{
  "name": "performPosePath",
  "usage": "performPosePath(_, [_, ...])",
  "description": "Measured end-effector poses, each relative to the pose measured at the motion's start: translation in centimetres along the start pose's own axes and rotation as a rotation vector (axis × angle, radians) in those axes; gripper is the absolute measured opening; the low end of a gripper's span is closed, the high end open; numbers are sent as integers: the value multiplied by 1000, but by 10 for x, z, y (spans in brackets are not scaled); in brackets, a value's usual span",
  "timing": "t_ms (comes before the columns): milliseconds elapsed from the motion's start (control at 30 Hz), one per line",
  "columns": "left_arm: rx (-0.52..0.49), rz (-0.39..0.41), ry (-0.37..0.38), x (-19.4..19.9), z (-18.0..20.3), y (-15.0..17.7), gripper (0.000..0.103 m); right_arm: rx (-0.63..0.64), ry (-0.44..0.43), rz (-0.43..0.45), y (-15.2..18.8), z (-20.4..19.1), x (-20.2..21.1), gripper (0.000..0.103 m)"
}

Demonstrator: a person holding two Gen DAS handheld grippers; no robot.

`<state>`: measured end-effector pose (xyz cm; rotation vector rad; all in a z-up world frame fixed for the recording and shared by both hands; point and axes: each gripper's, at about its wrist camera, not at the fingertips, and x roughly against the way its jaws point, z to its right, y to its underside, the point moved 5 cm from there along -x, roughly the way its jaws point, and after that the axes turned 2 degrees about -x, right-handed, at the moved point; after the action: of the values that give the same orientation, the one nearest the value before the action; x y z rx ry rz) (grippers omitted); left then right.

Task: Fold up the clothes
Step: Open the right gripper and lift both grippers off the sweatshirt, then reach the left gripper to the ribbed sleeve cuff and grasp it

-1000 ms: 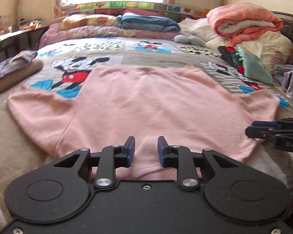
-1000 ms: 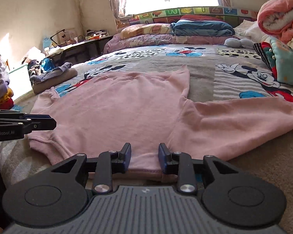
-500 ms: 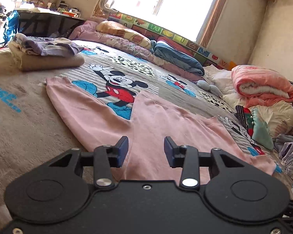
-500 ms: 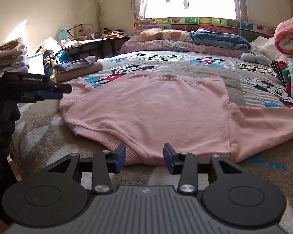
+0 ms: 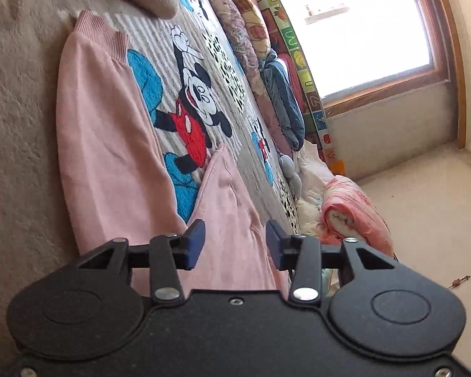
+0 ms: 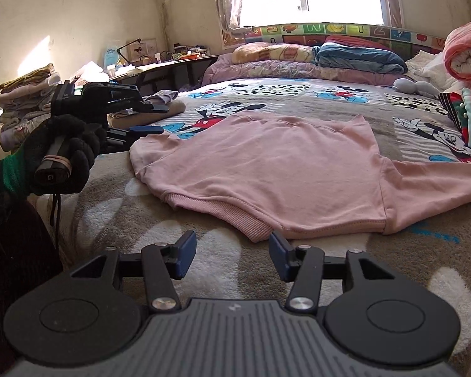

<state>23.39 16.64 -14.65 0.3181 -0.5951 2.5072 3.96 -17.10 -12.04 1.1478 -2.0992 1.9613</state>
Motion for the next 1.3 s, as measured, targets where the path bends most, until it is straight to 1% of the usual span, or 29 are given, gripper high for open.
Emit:
performPosePath(33, [-18,-17,-54,-11,-5,-5,52,-7,2,-7,3,2,-1,54])
performPosePath(67, [-47,-25,-91,-20,-9,-11,50,-14,10,-18,7,5,-2,54])
performPosePath(100, [-66,-22,-98,-25,-11,-18,42,-22,17,-29,12,8,-4,54])
performPosePath(167, [-64,-5,-77,-28,-10,-33,40,-60,28,-40,21,19,-7,54])
performPosePath(233, [-64,31,-54,-22,-6,-49,46,-100,23,-31,29,29,-6,53])
performPosePath(267, [-46,41,-54,-17,-8,-55,46,-108,15,-26,30,31,-6,53])
performPosePath(333, [25,44,-45,-10,-15,-65,46,-104,14,-2,27,34,-5,53])
performPosePath(367, [43,54,-33,-7,-17,-69,46,-96,14,20,24,35,-4,53])
performPosePath(400, [47,61,-32,-6,-19,-73,49,-97,13,35,24,37,-4,53])
performPosePath(433, [41,86,-63,-4,-24,-79,50,-106,17,42,24,40,-5,53])
performPosePath(500, [18,177,-172,6,-37,-94,49,-128,21,53,23,45,-6,53])
performPosePath(533, [31,214,-186,11,-44,-103,49,-134,23,61,22,47,-6,53])
performPosePath(600, [70,239,-150,19,-51,-114,49,-125,24,84,18,46,-4,53])
performPosePath(667, [56,247,-114,25,-48,-120,49,-115,21,106,14,46,-3,53])
performPosePath(733, [55,214,-50,24,-44,-118,49,-101,20,119,11,45,-4,53])
performPosePath(767, [49,187,-26,21,-42,-116,49,-95,19,122,10,45,-5,53])
performPosePath(800, [27,164,-42,16,-40,-113,49,-92,15,122,9,45,-8,53])
performPosePath(833, [-4,163,-95,14,-40,-110,50,-92,12,122,9,44,-10,53])
performPosePath(867, [-44,172,-133,14,-37,-108,50,-94,11,122,9,44,-11,53])
performPosePath(900, [-94,175,-146,13,-31,-104,50,-97,11,123,9,44,-13,53])
performPosePath(933, [-136,165,-137,12,-23,-100,50,-99,10,124,8,44,-14,53])
performPosePath(1000, [-283,132,-91,9,6,-81,50,-109,12,127,8,44,-16,53])
performPosePath(1067, [-445,89,-86,3,31,-51,50,-151,28,146,5,52,-14,53])
performPosePath(1100, [-521,61,-80,0,41,-32,50,-191,38,159,4,60,-13,53])
performPosePath(1133, [-572,28,-64,-3,47,-11,50,-231,48,173,2,68,-11,53])
performPosePath(1200, [-632,-45,-17,-11,59,26,49,-338,67,202,3,87,-7,54])
performPosePath(1233, [-641,-80,11,-14,64,43,49,-398,77,218,4,98,-4,54])
performPosePath(1300, [-662,-139,33,-15,68,78,49,-517,96,248,6,120,1,54])
